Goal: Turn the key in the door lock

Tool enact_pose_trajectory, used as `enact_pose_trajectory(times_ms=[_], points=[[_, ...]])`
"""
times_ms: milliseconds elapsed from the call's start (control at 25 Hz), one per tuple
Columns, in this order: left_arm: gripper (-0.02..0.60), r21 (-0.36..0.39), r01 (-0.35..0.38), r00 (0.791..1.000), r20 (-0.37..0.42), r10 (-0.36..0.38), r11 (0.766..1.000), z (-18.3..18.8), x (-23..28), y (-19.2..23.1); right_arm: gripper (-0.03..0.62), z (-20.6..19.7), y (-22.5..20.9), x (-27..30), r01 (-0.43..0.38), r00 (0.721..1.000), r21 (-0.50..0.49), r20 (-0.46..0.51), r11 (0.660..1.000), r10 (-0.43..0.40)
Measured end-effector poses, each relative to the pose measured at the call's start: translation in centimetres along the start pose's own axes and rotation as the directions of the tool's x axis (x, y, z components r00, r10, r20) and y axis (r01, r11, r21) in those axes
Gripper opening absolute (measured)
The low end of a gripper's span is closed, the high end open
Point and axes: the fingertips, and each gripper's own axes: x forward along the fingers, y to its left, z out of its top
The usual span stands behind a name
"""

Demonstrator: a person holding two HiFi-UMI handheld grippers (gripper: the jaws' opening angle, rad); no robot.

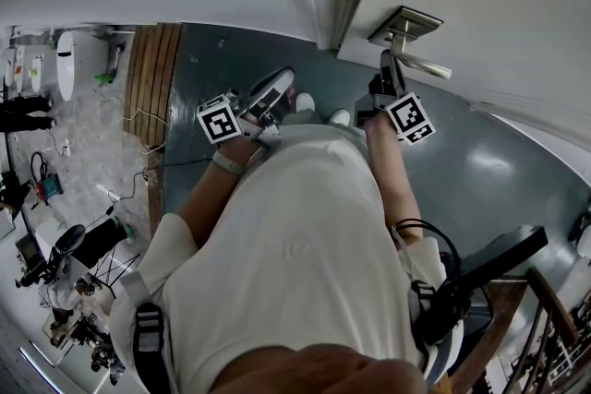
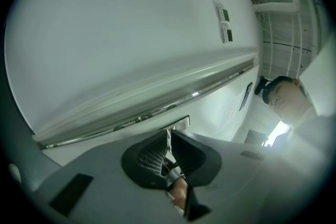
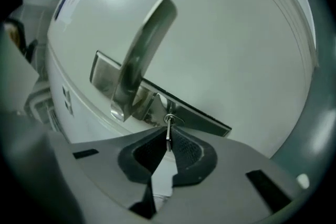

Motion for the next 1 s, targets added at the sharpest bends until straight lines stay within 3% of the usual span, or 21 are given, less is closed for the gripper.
enact_pose_trajectory(times_ms=[240,480,720,1000], points=[[0.011,-0.001,-0.004,1.0,0.01,0.004,1.0,0.1,-0.2,0.0,0.04,0.0,-0.3,-0.2,-0.042,0.999,0.231,0.019,0.972,0.039],[0.011,-0.011,-0.007,1.0,0.02,0.007,1.0,0.4,-0.4,0.1,0.041,-0.4,-0.6,-0.5,-0.054,0.998,0.443,0.038,0.895,0.041],[0.011,-0.026,-0.011,1.0,0.02,0.011,1.0,-0.1,-0.3,0.5,0.041,-0.8,-1.3,-0.8,-0.111,0.994,0.639,0.089,0.761,0.07],[0.011,-0.03,-0.005,1.0,0.022,0.006,1.0,-0.2,0.0,0.6,0.043,-1.0,-1.7,-0.9,-0.166,0.986,0.754,0.137,0.636,0.095]])
